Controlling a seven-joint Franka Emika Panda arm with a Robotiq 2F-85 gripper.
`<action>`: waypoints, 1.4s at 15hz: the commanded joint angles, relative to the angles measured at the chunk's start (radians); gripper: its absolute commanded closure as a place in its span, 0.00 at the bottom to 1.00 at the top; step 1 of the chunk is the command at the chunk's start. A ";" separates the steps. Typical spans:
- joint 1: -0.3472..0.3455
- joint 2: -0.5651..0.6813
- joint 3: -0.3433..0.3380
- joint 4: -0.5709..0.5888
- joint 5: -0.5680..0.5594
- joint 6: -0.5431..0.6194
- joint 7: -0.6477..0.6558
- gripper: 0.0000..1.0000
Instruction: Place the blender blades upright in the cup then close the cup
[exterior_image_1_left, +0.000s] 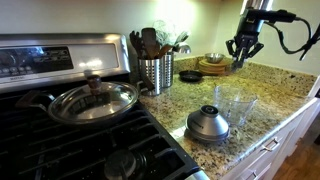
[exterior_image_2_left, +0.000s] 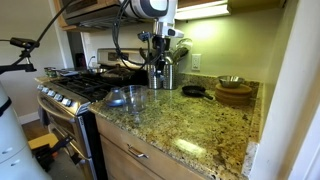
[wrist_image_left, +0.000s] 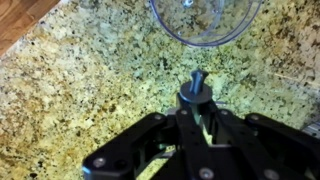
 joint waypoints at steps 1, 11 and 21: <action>-0.005 0.022 -0.012 -0.069 0.066 0.091 0.008 0.90; -0.006 0.078 -0.012 -0.201 0.309 0.242 -0.055 0.90; -0.004 0.113 -0.008 -0.269 0.444 0.320 -0.052 0.46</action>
